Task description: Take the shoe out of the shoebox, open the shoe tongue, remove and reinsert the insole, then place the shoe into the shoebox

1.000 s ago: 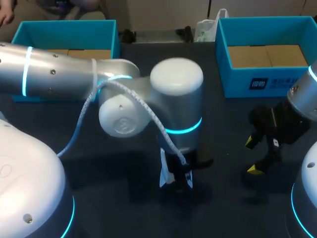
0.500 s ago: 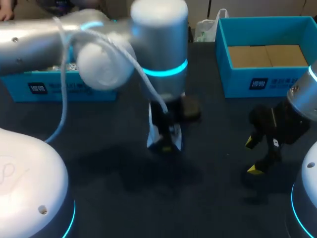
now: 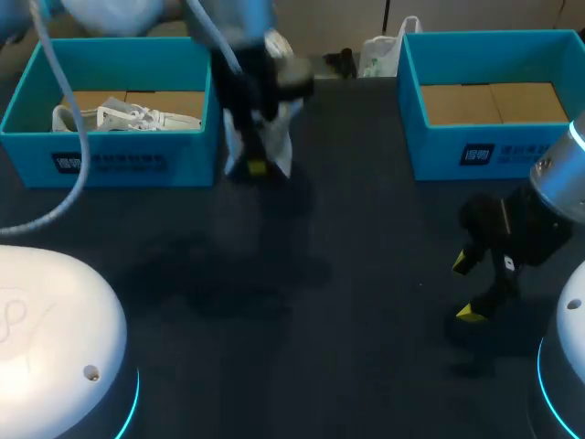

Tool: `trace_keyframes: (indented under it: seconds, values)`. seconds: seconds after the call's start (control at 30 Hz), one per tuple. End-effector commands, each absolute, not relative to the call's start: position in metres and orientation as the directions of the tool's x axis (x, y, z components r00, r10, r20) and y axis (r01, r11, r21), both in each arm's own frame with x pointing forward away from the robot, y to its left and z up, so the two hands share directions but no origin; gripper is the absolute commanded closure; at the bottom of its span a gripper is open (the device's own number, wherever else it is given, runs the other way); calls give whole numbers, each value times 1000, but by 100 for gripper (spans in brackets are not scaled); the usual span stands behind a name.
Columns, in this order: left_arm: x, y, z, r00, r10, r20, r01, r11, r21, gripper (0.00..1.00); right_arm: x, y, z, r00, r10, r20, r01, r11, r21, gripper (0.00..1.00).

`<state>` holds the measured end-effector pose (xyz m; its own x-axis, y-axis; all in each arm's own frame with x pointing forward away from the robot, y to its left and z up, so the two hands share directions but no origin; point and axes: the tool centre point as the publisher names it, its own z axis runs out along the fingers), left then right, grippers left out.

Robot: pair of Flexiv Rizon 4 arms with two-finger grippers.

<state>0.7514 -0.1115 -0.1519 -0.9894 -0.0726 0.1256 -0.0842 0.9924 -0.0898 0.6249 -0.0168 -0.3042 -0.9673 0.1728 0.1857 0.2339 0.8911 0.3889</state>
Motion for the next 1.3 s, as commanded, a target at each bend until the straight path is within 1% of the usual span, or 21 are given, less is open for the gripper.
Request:
trace_keyframes:
  seconds: [0.03, 0.37, 0.4, 0.63, 1.0, 1.13, 1.3]
  values:
    - [757, -85, -119, -988, -69, 137, -85, 990, -115, 100, 623, -17, -304, -968, 174, 183, 234, 891, 389, 0]
    - [759, -84, -122, -987, -51, 155, -68, 992, -107, 100, 623, -17, -304, -968, 174, 183, 234, 891, 389, 0]
    - [764, -79, -120, -992, -49, 120, -62, 992, -108, 100, 623, -17, -304, -968, 174, 183, 234, 891, 389, 0]
    - [834, -28, -110, -990, -35, 137, -53, 990, -129, 100, 623, -17, -304, -968, 174, 183, 234, 891, 389, 0]
    - [944, 63, -107, -989, -138, 56, -142, 988, -61, 100, 623, -17, -304, -968, 174, 183, 234, 891, 389, 0]
    - [975, 96, -105, -986, -152, 71, -156, 986, -65, 100, 623, -17, -304, -968, 174, 183, 234, 891, 389, 0]
    - [1003, 134, -107, -988, -139, 62, -141, 990, -26, 100, 623, -17, -304, -968, 174, 183, 234, 891, 389, 0]
